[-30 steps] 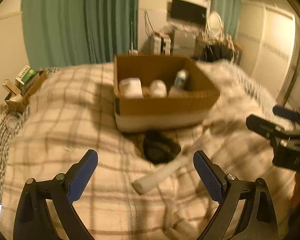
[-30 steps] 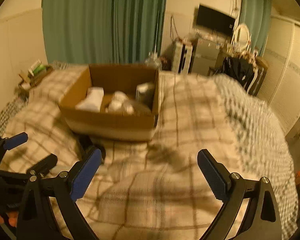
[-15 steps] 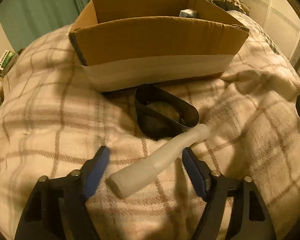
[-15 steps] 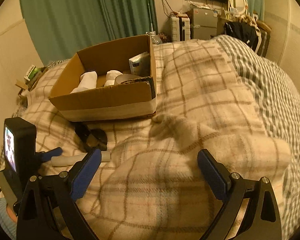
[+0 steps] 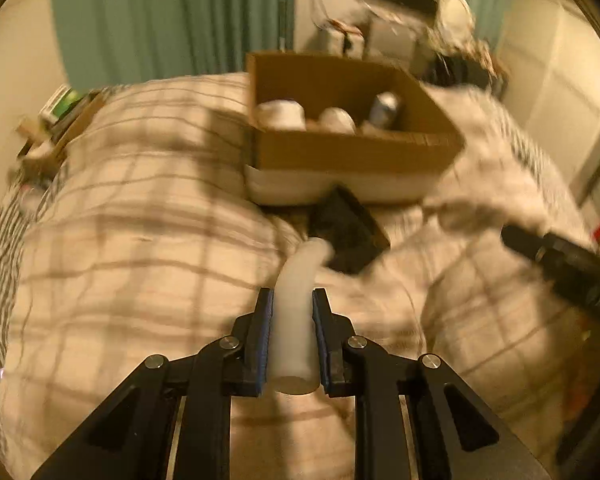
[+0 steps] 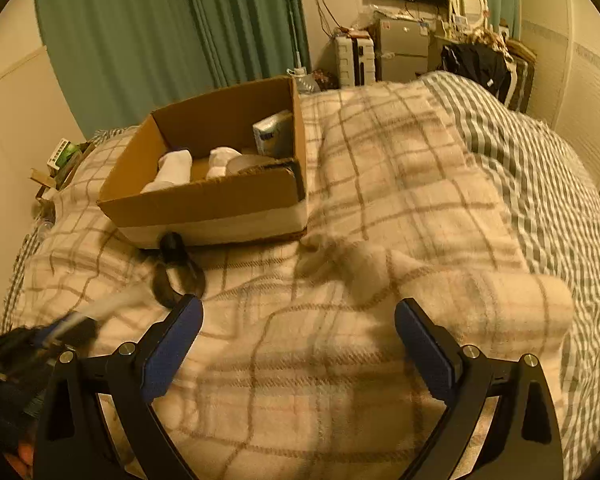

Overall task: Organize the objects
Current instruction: 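Grasp the black hair band with the right gripper while the left holds the tube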

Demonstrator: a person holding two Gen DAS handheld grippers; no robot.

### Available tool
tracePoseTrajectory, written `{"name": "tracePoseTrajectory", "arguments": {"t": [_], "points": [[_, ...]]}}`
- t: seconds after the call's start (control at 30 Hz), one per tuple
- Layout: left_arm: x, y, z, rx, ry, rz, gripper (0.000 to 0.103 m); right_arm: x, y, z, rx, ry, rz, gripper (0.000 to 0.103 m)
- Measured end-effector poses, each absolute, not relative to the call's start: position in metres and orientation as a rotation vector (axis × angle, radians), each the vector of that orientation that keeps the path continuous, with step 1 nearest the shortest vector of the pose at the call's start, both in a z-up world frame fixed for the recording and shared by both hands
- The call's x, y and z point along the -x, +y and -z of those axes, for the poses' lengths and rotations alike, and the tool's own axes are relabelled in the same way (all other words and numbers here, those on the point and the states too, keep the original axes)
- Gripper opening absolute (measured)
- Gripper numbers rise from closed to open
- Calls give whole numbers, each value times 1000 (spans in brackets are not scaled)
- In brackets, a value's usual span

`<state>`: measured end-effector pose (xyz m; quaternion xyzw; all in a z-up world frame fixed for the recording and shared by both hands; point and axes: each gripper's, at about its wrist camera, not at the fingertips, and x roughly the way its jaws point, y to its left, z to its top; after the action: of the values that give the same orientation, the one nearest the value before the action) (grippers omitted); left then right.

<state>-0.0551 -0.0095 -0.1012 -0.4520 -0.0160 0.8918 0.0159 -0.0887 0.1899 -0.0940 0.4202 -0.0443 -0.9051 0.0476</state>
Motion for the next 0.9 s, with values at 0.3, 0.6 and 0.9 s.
{"name": "tracePoseTrajectory", "arguments": {"t": [0.3,0.6,0.9], "points": [[84,-53,65,1327,-175,-2862,19,104,139,87,-1225,97,2647,97],[106,-76,76,1323,-276,-2850,19,160,65,133,-1340,253,2436,82],[104,-83,98,1366,-343,-2757,19,177,51,168,-1478,211,2333,50]]}}
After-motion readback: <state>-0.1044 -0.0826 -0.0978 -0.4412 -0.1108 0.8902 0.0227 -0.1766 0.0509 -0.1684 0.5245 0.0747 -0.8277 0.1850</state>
